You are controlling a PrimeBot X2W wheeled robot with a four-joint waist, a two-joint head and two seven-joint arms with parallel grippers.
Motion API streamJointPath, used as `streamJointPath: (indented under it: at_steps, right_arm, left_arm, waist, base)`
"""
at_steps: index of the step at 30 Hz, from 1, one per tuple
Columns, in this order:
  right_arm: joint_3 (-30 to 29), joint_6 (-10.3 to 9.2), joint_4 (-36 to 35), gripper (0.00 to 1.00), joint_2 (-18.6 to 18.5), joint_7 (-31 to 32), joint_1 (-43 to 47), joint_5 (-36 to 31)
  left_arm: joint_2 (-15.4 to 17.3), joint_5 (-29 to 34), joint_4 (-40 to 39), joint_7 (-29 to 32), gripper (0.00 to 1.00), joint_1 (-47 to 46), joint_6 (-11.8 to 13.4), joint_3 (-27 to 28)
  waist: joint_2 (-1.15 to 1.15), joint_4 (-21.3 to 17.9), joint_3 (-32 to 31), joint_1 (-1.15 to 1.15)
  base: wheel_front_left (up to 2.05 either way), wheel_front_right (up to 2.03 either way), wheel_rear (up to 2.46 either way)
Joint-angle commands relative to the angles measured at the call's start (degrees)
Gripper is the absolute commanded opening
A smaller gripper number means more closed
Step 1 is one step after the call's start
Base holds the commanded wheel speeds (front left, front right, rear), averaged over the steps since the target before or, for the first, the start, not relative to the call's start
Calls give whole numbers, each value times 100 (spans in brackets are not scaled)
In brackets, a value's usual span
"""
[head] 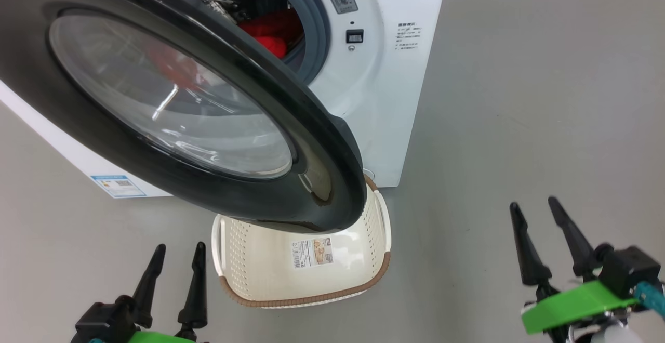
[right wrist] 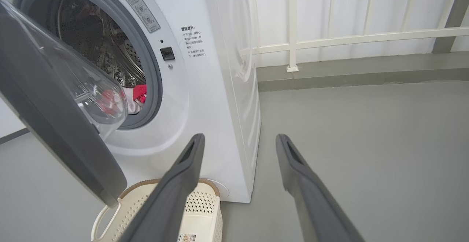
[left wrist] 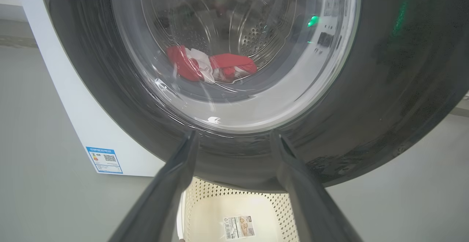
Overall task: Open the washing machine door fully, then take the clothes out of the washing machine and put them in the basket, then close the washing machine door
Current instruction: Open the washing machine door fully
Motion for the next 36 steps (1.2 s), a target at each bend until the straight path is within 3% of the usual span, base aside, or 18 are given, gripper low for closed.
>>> streamJointPath:
  at_steps: [1,20,21,23,30,36]
  right_arm:
    - [90,37,-165,100,-21,-52,55,-88]
    - [3,37,-197,100,210,-52,215,-229]
    - [71,37,-214,48,212,-52,181,-161]
    - [184,37,-252,0,218,-52,84,65]
    - [916,37,-446,0,84,-52,-552,1045]
    - [1642,37,-465,0,-47,-52,-1374,2465]
  left_arm:
    - [88,96,-164,-70,100,-108,-32,200]
    - [88,114,-211,-70,100,-89,-32,190]
    - [88,111,-214,-70,100,-86,-32,193]
    - [88,106,-225,-70,100,-76,-32,190]
    - [88,85,-248,-70,100,-83,-32,119]
    - [88,34,-250,-70,100,-101,-32,37]
  waist:
    - [0,14,-4,0]
    - [0,19,-31,0]
    - [0,16,-32,0]
    - [0,12,-34,0]
    - [0,44,10,0]
    - [0,124,59,0]
  base:
    - [0,0,0]
    - [0,0,0]
    - [0,0,0]
    - [0,0,0]
    - [0,0,0]
    - [0,0,0]
